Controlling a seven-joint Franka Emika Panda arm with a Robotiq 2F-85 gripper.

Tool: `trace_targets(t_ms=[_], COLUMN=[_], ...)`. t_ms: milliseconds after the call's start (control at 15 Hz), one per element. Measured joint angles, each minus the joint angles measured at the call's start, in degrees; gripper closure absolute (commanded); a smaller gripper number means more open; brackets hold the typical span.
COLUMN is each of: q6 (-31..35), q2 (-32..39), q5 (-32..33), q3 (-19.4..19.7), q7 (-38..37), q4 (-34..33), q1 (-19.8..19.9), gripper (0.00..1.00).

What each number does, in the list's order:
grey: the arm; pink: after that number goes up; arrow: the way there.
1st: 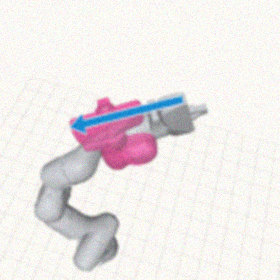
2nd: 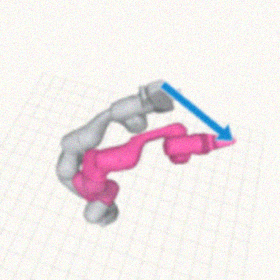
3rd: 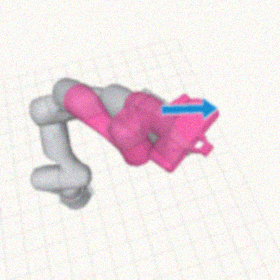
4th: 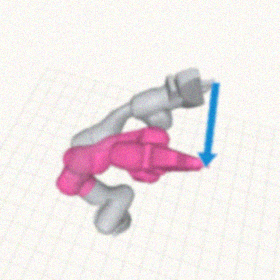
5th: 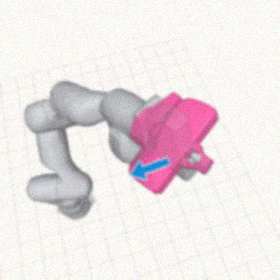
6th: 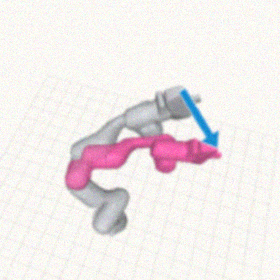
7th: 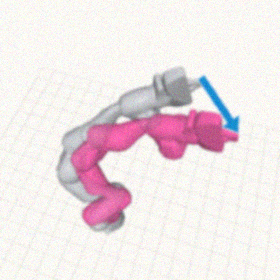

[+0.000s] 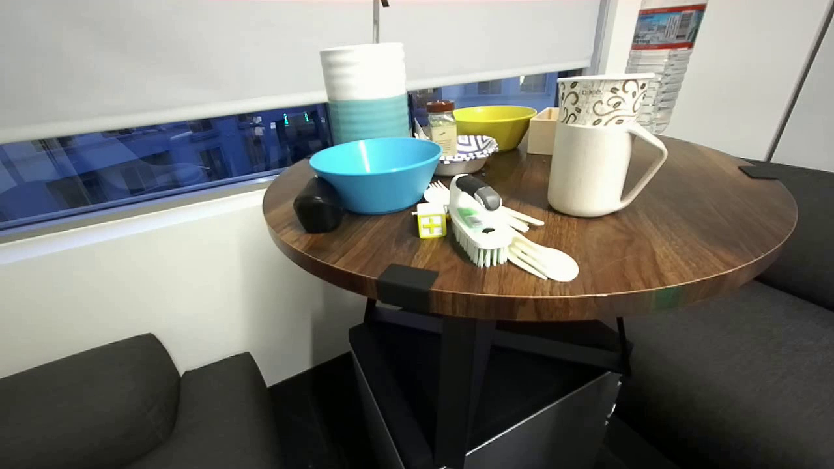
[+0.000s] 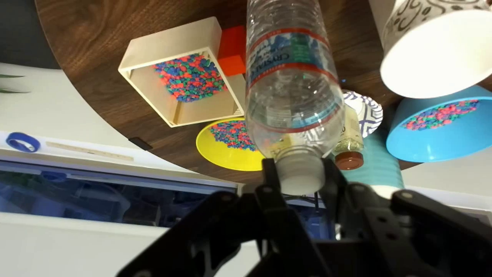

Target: Put the bottle of water and the paper cup in the table

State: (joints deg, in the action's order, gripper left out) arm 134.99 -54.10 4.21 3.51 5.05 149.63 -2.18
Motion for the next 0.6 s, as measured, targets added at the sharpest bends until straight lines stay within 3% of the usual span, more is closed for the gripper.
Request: trace_targets(t_ms=[400,467,533,600], q6=[2.2,2.2,2.2,2.2], q2=[-0.9,-0.9,-0.9,-0.9], q5=[0.0,0.0,0.0,0.0], q3=[2.0,2.0,2.0,2.0], q7=[0.4,0.4,0.4,0.4], q4=[5.7,6.2,6.5,6.7], q1=[0.6,0.8,1.1,1.2], gripper=[0.92,0.81,0.44,0.43])
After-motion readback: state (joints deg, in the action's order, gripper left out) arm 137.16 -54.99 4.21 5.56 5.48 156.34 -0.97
